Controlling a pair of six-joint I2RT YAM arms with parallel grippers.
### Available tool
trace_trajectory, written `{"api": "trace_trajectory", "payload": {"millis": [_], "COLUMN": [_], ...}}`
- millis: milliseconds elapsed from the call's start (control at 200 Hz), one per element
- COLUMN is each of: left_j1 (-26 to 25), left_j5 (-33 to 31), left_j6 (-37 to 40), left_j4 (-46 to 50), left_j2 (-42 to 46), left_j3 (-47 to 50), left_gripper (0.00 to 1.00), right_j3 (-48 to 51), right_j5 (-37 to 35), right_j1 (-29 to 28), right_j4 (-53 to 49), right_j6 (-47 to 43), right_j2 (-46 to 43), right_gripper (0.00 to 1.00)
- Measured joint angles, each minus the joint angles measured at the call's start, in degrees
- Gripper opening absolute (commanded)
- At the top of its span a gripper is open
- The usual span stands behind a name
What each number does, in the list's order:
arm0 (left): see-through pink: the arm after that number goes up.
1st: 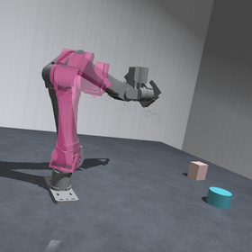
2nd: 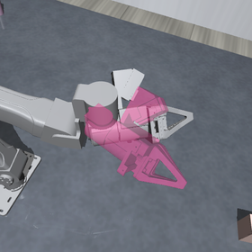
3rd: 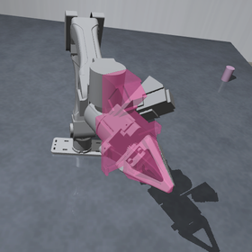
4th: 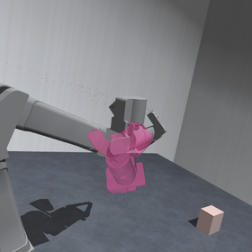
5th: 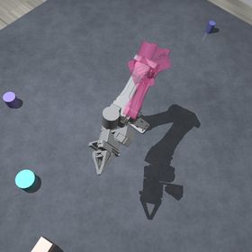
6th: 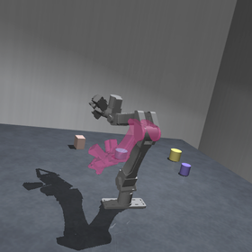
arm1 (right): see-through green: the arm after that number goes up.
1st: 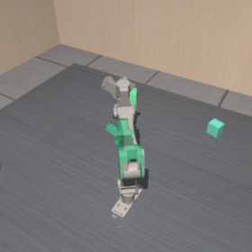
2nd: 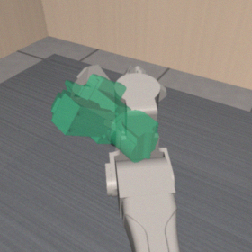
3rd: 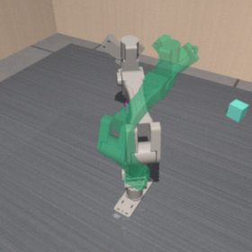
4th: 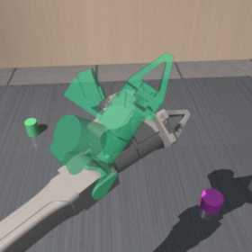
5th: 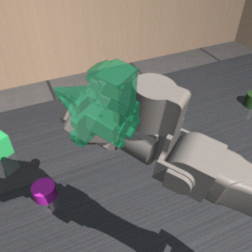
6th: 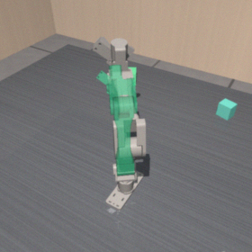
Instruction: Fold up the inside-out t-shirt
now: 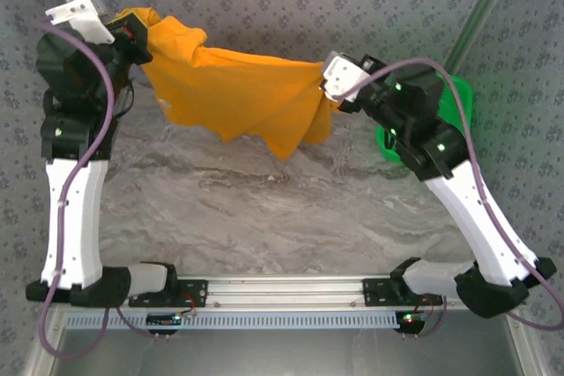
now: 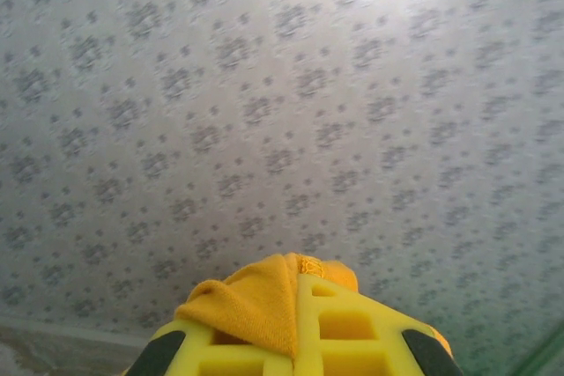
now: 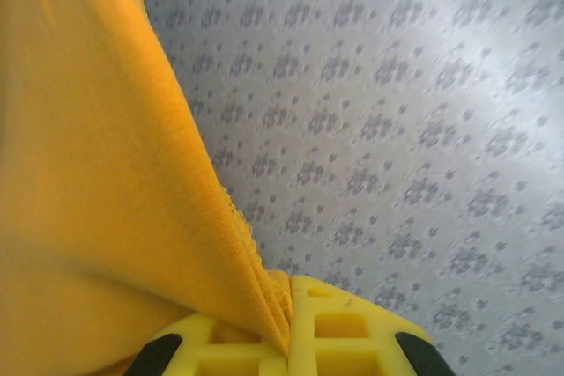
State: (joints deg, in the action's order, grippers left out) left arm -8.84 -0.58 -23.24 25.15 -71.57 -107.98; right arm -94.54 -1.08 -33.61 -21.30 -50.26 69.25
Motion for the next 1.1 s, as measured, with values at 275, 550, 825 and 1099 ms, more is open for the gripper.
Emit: {"api": "trace_trajectory", "payload": {"millis": [275,550,825,1099], "left_j1": [-1.7,-0.7,6.8,7.4], "left_j5": [0.2,-2.4,3.7,10.9], "left_j6": [2.4,7.7,4.6,1.7], "left_j4": [-1.6,-6.4,-0.4,10.9], "left_j2": [6.5,1.9,-21.7,-33.9], "left_j3": [-1.9,2.4,-13.1,-44.9], "left_gripper": [0.0,0.0,0.0,0.0], "right_j3": [-8.2,-12.3,-32.2,-43.7], "right_j5": [0.9,3.7,-1.7,-7.8], "right_j1": [1.0,6.6,10.0,7.1], "right_j4": [-1.9,-4.8,-6.1,-8.8], "right_j6": [-0.2,1.1,5.9,5.4], "right_j2": [3.0,16.8,35.7,35.3], "right_gripper": [0.0,0.0,0.0,0.0]}}
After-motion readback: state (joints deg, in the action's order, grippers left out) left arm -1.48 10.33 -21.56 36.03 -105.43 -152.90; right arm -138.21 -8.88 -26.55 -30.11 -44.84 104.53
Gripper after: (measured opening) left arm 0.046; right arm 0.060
